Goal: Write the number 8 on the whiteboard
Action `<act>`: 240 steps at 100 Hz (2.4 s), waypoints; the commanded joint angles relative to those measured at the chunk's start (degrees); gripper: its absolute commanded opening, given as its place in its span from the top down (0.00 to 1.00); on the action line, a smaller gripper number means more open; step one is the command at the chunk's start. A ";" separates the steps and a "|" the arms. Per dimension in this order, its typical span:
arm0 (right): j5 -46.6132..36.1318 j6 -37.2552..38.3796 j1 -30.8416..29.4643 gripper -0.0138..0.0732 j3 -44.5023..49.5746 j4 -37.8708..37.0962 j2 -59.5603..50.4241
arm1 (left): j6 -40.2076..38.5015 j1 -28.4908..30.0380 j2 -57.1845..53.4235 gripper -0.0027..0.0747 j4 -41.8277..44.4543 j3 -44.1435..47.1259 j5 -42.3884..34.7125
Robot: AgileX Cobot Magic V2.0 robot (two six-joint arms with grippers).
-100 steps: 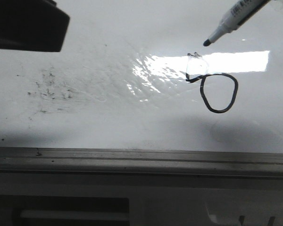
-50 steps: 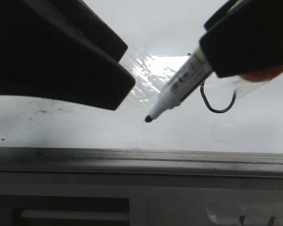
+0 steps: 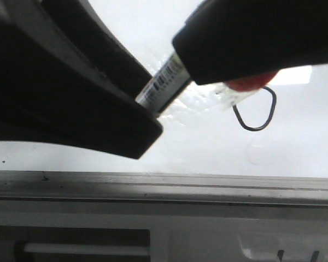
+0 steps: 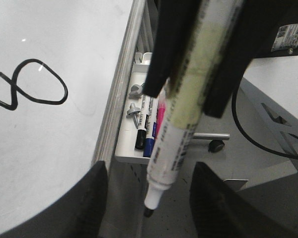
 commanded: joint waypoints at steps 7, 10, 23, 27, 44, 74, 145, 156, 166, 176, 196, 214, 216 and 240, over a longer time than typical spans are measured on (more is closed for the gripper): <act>-5.01 -0.11 0.06 0.92 -1.43 0.52 -0.01 | -0.03 -0.49 0.80 0.52 -4.04 -2.18 -1.33; -4.85 -0.11 0.06 0.92 -1.43 0.65 -0.01 | -0.03 -0.49 0.91 0.53 -4.57 -2.18 -1.72; -4.63 -0.11 0.06 0.92 -1.43 0.87 -0.01 | 0.10 -0.49 0.91 0.60 -6.48 -2.18 -2.86; -4.63 -0.11 0.06 0.92 -1.43 0.87 -0.01 | 0.10 -0.49 0.91 0.62 -6.49 -2.18 -2.86; -4.63 -0.11 0.06 0.92 -1.43 0.87 -0.01 | 0.10 -0.49 0.91 0.72 -6.49 -2.18 -2.62; -2.90 -0.11 0.06 0.92 -1.43 0.87 0.53 | 2.15 -0.49 0.91 0.88 -8.16 -2.18 -1.58; -4.19 -0.11 0.06 0.92 -1.43 0.95 1.69 | 3.92 -0.49 0.91 0.99 -5.67 -2.07 -1.38; -4.59 -0.11 0.06 0.92 -1.43 1.08 1.69 | 3.92 -0.49 0.91 0.99 -5.40 -2.07 -1.79; -4.59 -0.11 0.06 0.92 -1.43 1.08 1.69 | 3.92 -0.49 0.91 0.99 -5.64 -2.07 -2.51; -4.46 -0.11 0.06 0.91 -1.43 1.64 1.69 | 3.92 -0.49 0.91 0.99 -6.47 -2.07 -2.77; -4.25 -0.11 0.06 0.61 -1.43 2.54 1.69 | 3.79 -0.49 0.91 0.99 -10.66 -2.07 -2.77; -4.21 -0.11 -0.30 0.29 -1.43 2.54 0.71 | 3.79 -0.49 0.91 0.99 -15.24 -0.64 -2.77; -4.21 -0.11 -0.29 0.29 -1.43 2.54 0.37 | 3.79 -0.49 0.91 0.99 -15.66 -0.22 -2.77; -3.40 0.13 -0.92 0.30 -1.43 2.54 -5.82 | 3.79 -0.49 0.78 0.99 -25.44 4.16 -5.38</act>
